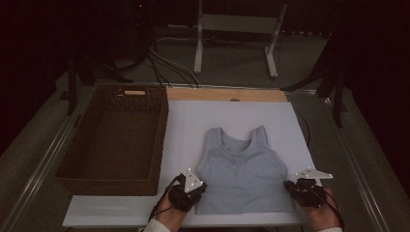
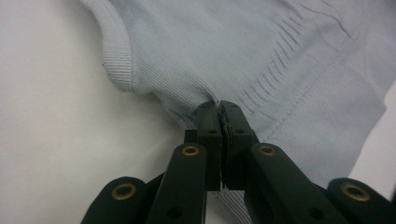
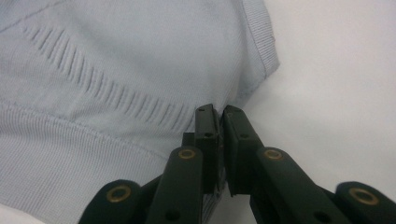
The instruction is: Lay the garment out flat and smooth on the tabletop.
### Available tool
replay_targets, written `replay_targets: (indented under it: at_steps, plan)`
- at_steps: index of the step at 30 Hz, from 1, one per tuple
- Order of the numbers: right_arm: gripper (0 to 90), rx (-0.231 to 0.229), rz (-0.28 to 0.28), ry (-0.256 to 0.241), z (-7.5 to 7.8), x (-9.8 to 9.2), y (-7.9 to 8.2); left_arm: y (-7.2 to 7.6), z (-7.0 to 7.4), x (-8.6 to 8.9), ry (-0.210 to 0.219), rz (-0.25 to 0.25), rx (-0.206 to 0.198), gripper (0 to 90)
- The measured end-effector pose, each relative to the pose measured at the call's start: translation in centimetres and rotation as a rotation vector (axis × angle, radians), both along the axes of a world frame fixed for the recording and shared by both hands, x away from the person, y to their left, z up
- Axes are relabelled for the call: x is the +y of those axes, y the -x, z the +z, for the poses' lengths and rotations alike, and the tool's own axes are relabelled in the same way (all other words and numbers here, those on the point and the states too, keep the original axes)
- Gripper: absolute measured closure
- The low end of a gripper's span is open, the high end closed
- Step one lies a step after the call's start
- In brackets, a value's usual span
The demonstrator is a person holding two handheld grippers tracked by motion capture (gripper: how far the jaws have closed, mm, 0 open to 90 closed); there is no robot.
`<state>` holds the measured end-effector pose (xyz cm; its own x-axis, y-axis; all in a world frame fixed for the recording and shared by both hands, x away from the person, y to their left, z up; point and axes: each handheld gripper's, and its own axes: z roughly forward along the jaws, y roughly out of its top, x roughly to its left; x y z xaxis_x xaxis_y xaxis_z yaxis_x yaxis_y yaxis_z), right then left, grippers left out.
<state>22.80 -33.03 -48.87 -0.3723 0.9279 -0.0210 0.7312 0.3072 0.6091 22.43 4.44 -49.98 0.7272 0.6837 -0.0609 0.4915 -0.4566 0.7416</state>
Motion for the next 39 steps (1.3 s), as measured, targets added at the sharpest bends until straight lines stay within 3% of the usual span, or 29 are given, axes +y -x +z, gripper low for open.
replay_targets:
  at_steps: [13, 16, 19, 21, 24, 25, 29, 30, 34, 39]
  plan:
    - [85.1, 0.001, -0.037, -0.012, 0.3, -1.4, 1.7, 0.3, 0.1, -0.8, 0.024, -0.029, -0.008, 86.3]
    - [84.7, 0.002, -0.036, -0.011, 0.2, -1.3, 1.8, 0.2, 0.5, -0.4, 0.046, -0.021, -0.036, 76.8]
    - [69.2, -0.018, -0.033, -0.016, 0.4, -1.2, 1.7, -0.1, 0.9, 0.2, 0.083, -0.001, -0.060, 60.3]
    - [55.0, -0.039, -0.038, -0.032, 0.6, -1.2, 1.5, -0.3, 1.1, 0.5, 0.107, 0.019, -0.073, 54.5]
    - [47.3, -0.064, -0.050, -0.049, 0.9, -1.3, 1.3, -0.6, 1.3, 0.7, 0.123, 0.038, -0.080, 43.7]
    - [40.9, -0.077, -0.055, -0.063, 1.2, -1.3, 0.8, -0.8, 1.4, 0.9, 0.130, 0.052, -0.089, 41.8]
    - [37.7, -0.089, -0.059, -0.063, 1.4, -1.2, 0.3, -1.3, 1.4, 1.1, 0.138, 0.072, -0.092, 39.3]
    - [35.4, -0.093, -0.066, -0.062, 1.5, -1.0, -0.7, -1.5, 1.4, 1.1, 0.138, 0.074, -0.092, 36.9]
    - [36.7, -0.093, -0.068, -0.075, 1.4, -0.9, -2.1, -2.0, 1.4, 1.2, 0.134, 0.086, -0.098, 35.9]
    - [40.8, -0.056, -0.077, -0.090, 0.7, -1.1, -3.8, -2.6, 1.3, 1.3, 0.134, 0.099, -0.095, 34.7]
